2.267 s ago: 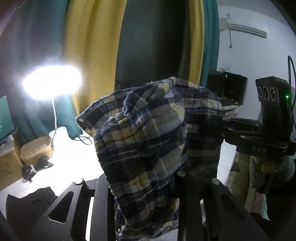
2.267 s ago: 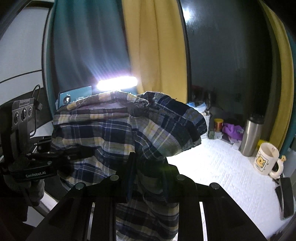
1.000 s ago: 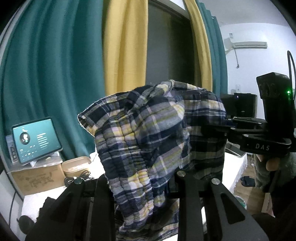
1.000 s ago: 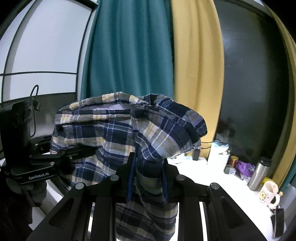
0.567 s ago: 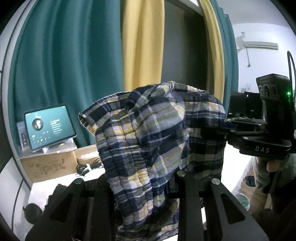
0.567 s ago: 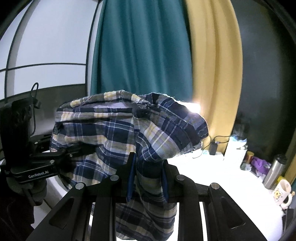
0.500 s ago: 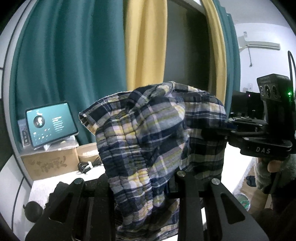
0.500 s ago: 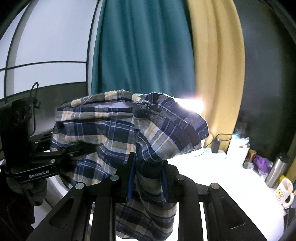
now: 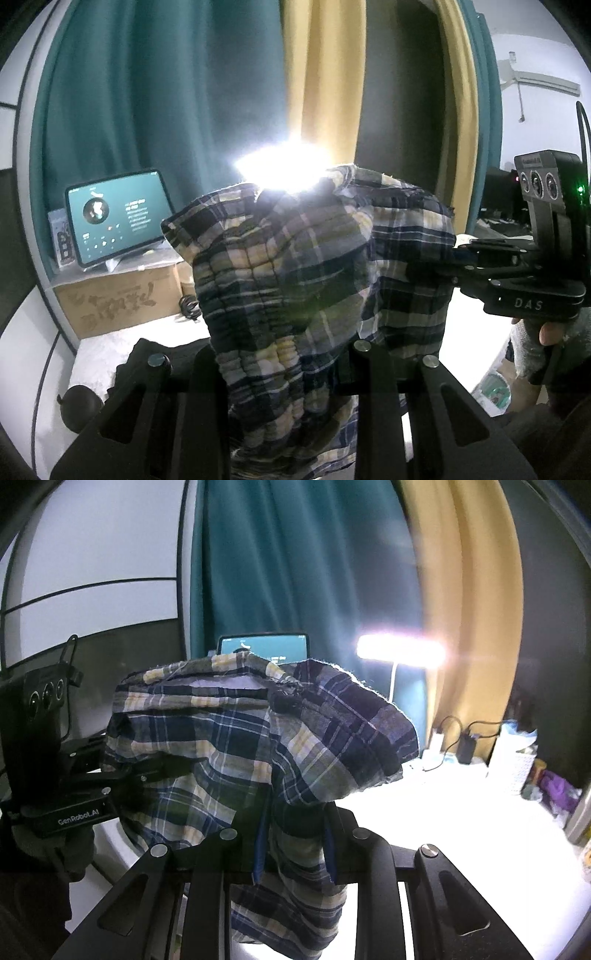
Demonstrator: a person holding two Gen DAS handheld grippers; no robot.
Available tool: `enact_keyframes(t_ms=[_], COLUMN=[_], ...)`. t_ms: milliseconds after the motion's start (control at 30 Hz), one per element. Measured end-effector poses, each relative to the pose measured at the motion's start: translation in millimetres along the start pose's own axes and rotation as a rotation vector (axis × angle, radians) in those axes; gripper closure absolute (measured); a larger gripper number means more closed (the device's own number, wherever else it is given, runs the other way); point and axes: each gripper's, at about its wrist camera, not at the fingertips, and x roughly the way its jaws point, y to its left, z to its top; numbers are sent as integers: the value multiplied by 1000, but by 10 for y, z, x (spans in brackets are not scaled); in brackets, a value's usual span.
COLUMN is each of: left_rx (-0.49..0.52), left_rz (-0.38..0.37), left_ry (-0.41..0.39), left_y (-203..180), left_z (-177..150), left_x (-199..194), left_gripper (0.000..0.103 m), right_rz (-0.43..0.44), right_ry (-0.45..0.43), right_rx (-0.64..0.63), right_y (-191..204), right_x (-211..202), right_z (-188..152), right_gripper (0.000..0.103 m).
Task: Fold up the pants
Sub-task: 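Lift the pants up with both tools and hold them hanging, then lower the pants onto the table and open the right tool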
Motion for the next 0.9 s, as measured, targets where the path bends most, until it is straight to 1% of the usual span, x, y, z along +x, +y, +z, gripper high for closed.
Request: enact_keyframes(t_ms=[167,467,700,900], left_rx=[-5,-2,-21,-61], left_rz=[-3,-44,-57,-52], left_ry=[55,154,242,313], left_y=[89,216,319,439], left_z=[-54,-140,-198,-279], left_x=[191,687,1096,1402], left_gripper=[77,77,77,77], right_rz=[7,-15,-12,1], right_ry=[44,121,191,241], right_rx=[37,122,175,215], right_y=[-139,-448,-608,-773], right_x=[278,773,1159,1462], right_z=[-68,-219,-335,-453], right_gripper=[78,77,78,77])
